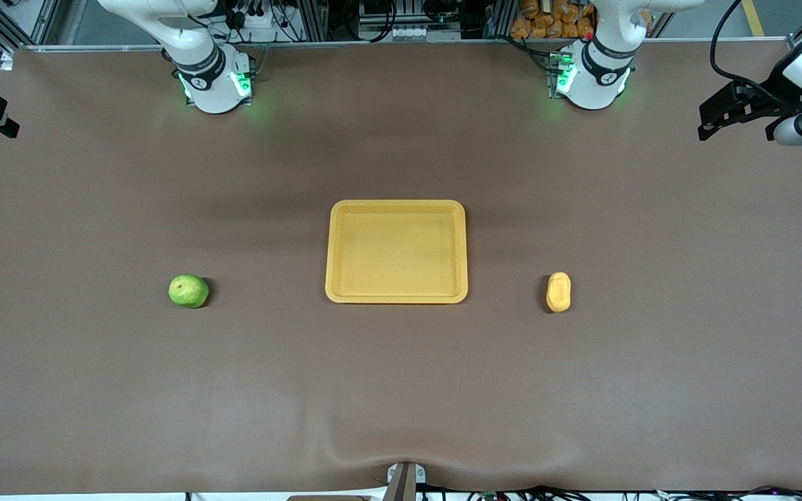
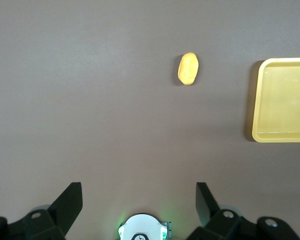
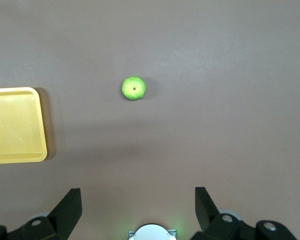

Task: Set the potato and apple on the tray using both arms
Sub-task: 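Move the left gripper out toward the yellow potato, then grasp the potato with the left gripper while the right gripper reaches the apple, then lift the potato toward the tray while the right gripper grasps the apple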

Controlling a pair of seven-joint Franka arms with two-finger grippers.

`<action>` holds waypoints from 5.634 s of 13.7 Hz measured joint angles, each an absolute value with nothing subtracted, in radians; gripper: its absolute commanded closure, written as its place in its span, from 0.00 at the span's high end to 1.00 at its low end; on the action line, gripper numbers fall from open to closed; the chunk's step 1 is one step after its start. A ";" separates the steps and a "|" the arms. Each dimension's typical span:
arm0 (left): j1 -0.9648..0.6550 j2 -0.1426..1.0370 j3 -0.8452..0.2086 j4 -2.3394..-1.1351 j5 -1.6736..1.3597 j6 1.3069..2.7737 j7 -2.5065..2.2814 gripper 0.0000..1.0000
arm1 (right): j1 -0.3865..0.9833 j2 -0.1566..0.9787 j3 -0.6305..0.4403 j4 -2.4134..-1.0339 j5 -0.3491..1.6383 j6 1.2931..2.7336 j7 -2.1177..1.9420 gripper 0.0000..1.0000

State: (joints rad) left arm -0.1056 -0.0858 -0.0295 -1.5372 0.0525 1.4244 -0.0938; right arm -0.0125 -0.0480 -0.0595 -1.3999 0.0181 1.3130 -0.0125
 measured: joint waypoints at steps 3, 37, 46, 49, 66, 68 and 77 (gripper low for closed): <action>-0.106 -0.086 -0.029 -1.537 0.052 1.424 -0.094 1.00 | -0.013 -0.048 -0.063 -1.400 0.018 1.294 -0.013 1.00; -0.115 0.273 -0.039 -1.981 0.052 2.247 -0.140 1.00 | -0.065 0.244 -0.069 -1.401 0.016 1.338 -0.013 1.00; -0.124 0.405 -0.090 -1.987 0.053 2.377 -0.141 0.94 | -0.065 0.409 -0.060 -1.399 0.016 1.448 -0.014 1.00; -0.127 0.438 -0.091 -1.987 0.052 2.421 -0.148 0.88 | -0.066 0.442 -0.059 -1.399 0.017 1.496 -0.014 1.00; -0.157 0.549 -0.127 -1.953 0.051 2.565 -0.224 0.33 | -0.098 0.509 -0.020 -1.695 0.150 2.004 -0.013 1.00; -0.159 0.551 -0.127 -1.951 0.051 2.566 -0.242 0.12 | -0.098 0.512 -0.018 -1.730 0.172 2.051 -0.013 1.00; -0.192 0.532 -0.134 -1.920 0.051 2.494 -0.302 0.00 | -0.095 0.565 0.001 -1.770 0.226 2.138 -0.012 1.00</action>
State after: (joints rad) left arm -0.1921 0.5321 -0.1343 -1.9204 0.0508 2.4943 -0.3020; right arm -0.0953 0.5646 0.0013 -1.7703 0.2260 2.1383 -0.0123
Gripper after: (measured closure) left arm 0.476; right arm 0.000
